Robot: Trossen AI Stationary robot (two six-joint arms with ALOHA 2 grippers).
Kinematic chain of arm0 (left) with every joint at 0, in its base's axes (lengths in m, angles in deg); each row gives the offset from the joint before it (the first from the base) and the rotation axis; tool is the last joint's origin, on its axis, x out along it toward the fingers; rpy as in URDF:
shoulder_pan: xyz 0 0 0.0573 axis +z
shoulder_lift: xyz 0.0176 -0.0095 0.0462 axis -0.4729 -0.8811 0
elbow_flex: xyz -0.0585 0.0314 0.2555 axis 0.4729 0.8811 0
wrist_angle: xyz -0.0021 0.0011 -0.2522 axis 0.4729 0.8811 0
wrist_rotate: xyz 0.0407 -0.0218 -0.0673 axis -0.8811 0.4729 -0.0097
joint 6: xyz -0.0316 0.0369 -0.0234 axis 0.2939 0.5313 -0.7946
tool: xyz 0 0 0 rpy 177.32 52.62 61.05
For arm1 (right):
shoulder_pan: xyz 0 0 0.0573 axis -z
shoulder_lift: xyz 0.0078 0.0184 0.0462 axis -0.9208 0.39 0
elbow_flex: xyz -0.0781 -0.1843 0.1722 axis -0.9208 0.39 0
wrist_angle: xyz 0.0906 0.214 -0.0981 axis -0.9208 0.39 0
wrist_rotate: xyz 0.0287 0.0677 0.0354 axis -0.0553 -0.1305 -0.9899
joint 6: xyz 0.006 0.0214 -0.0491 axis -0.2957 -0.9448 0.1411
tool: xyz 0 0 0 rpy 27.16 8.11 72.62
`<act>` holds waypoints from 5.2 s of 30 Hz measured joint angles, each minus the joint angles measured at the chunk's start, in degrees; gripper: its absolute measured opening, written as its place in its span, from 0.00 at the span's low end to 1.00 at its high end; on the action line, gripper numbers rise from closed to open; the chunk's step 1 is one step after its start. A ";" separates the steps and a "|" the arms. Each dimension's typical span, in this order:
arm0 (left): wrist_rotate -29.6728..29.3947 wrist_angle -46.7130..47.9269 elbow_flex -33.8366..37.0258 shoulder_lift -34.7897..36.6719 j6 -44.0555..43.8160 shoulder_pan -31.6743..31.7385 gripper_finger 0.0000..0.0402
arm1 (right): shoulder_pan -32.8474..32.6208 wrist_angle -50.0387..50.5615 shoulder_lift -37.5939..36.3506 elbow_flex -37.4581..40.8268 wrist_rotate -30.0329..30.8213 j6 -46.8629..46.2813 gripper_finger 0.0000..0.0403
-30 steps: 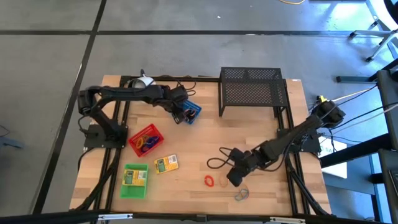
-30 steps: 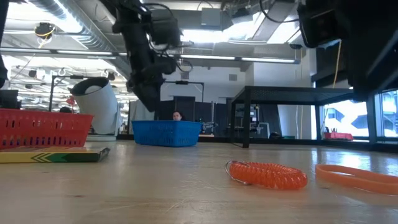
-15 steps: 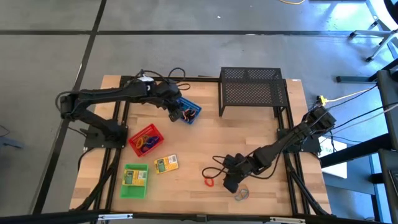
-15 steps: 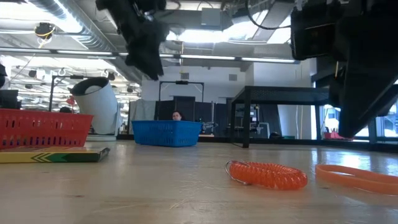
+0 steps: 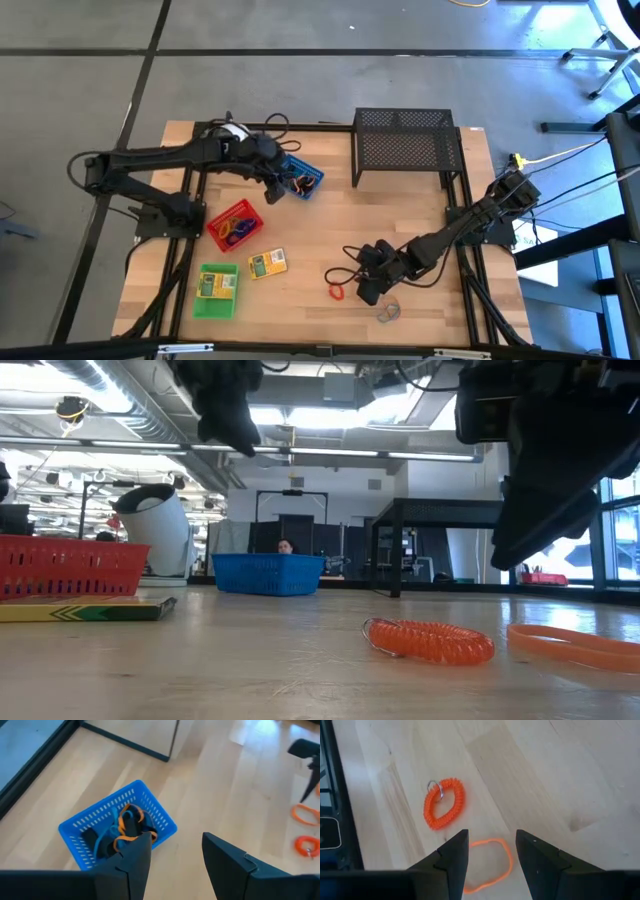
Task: Pick & Place Office Desk Supplies
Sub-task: Put the orange rubber band into the blue bin
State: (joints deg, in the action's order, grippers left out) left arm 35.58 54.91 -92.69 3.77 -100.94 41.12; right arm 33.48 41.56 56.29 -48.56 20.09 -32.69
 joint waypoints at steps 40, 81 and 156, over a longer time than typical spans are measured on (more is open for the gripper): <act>-0.31 0.02 0.00 0.00 -1.77 -5.74 0.42 | 0.13 -1.28 4.06 0.03 -2.50 18.09 0.41; 5.91 -5.91 0.00 -0.12 8.43 -10.72 0.46 | 15.43 -5.38 -10.00 -4.39 21.18 42.62 0.01; 0.79 -1.70 0.04 -22.84 7.06 10.19 0.29 | 5.56 32.32 -10.10 -11.03 -18.22 -7.71 0.53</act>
State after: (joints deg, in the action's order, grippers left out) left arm 36.36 53.21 -92.65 -19.07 -93.88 51.31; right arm 39.04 73.88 46.19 -59.60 1.87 -40.40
